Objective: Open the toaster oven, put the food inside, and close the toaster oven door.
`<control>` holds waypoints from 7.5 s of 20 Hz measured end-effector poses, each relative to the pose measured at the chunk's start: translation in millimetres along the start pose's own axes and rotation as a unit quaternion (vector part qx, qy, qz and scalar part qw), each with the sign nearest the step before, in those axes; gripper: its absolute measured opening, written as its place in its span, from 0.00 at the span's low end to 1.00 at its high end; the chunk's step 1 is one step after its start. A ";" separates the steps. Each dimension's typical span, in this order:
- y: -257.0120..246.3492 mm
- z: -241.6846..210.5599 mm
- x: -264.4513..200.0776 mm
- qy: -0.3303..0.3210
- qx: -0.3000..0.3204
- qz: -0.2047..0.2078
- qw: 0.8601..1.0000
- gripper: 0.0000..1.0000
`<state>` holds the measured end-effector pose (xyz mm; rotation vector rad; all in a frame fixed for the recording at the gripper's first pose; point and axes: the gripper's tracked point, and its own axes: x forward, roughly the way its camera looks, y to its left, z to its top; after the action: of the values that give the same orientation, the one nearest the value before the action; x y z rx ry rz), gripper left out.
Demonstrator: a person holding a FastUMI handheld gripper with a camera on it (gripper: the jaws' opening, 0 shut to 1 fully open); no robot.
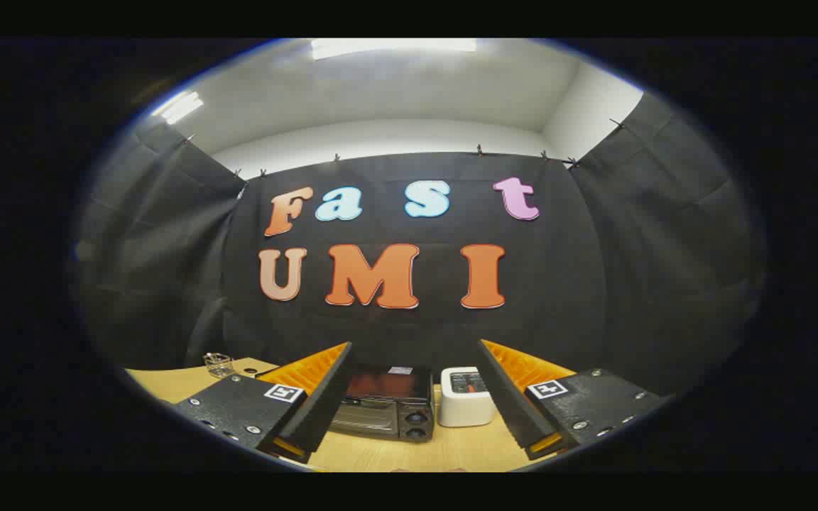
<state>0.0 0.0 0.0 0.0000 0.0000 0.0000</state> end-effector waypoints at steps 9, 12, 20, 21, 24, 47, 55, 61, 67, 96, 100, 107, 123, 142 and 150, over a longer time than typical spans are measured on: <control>-0.2 -0.9 -0.1 0.001 -0.006 0.004 1.000 0.99; 0.1 0.6 -1.5 0.001 -0.008 0.006 1.000 0.99; 18.2 -23.0 6.1 0.017 -0.008 0.020 1.000 0.99; 22.2 -29.0 7.1 0.022 -0.006 0.023 0.999 0.99; 36.7 -54.0 17.6 0.045 0.003 0.033 0.998 0.99; 142.8 -198.0 118.9 0.183 0.024 0.041 0.982 0.99; 146.6 -195.1 102.6 0.155 0.024 0.040 0.987 0.89; 147.4 -196.4 53.3 0.171 0.013 0.080 0.982 0.84; 149.0 -221.8 -3.7 0.237 0.002 0.113 0.965 0.82; 134.0 -282.4 -126.3 0.401 0.098 0.080 0.907 0.98; 127.6 -282.6 -150.8 0.406 0.073 0.058 0.909 0.98; 153.9 -293.9 -198.7 0.445 0.076 0.057 0.891 0.98; 145.3 -326.7 -213.3 0.479 0.019 -0.009 0.877 0.79; 174.7 -281.5 -159.9 0.388 0.175 0.082 0.901 0.57; 185.9 -248.1 -80.5 0.319 0.266 0.114 0.902 0.57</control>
<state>-80.5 185.9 -248.1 0.5499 0.6605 0.2353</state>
